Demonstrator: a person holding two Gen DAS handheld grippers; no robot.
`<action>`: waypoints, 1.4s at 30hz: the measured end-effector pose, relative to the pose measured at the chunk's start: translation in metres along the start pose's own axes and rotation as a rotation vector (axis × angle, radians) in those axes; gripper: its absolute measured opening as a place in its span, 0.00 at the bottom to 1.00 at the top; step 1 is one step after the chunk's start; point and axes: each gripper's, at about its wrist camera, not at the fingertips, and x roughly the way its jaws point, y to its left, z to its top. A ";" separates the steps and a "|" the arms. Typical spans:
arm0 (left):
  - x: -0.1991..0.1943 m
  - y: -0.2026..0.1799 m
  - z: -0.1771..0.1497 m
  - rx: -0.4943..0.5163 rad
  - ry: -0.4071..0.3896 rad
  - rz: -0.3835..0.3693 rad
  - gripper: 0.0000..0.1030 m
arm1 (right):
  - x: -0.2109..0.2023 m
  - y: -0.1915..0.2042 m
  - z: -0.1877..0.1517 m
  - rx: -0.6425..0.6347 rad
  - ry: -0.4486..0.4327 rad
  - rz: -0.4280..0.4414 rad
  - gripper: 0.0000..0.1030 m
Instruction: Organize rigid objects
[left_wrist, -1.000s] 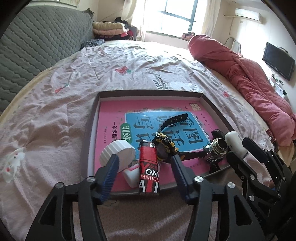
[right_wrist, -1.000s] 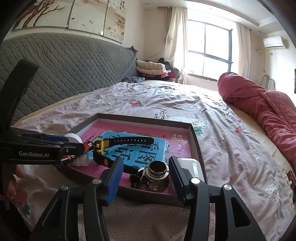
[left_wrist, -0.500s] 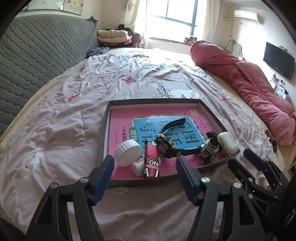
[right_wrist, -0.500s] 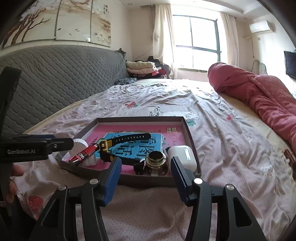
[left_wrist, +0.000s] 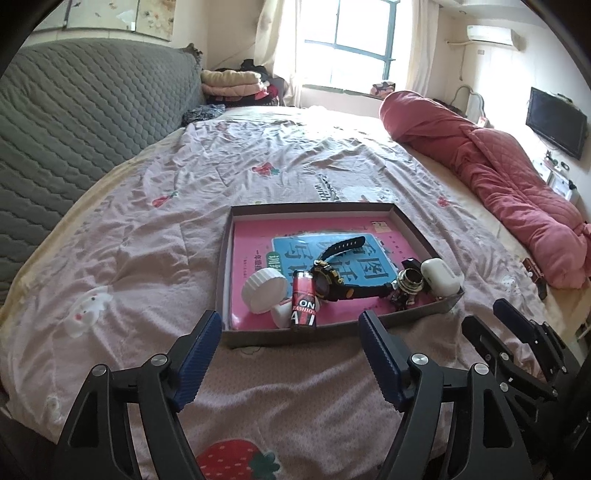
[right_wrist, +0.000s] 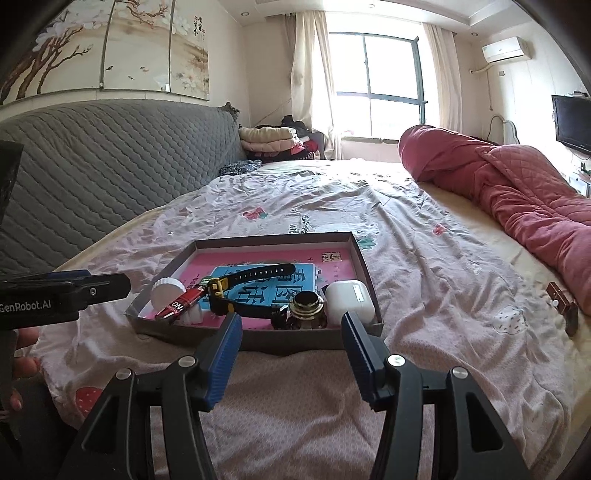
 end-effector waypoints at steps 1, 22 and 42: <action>-0.003 0.000 -0.001 -0.005 -0.006 0.006 0.75 | -0.002 0.001 0.000 -0.001 0.000 -0.003 0.54; -0.012 -0.001 -0.049 -0.033 0.075 0.051 0.75 | -0.032 0.013 -0.010 0.015 0.025 -0.075 0.54; 0.006 -0.007 -0.066 -0.003 0.116 0.079 0.75 | -0.018 0.022 -0.024 -0.014 0.111 -0.095 0.54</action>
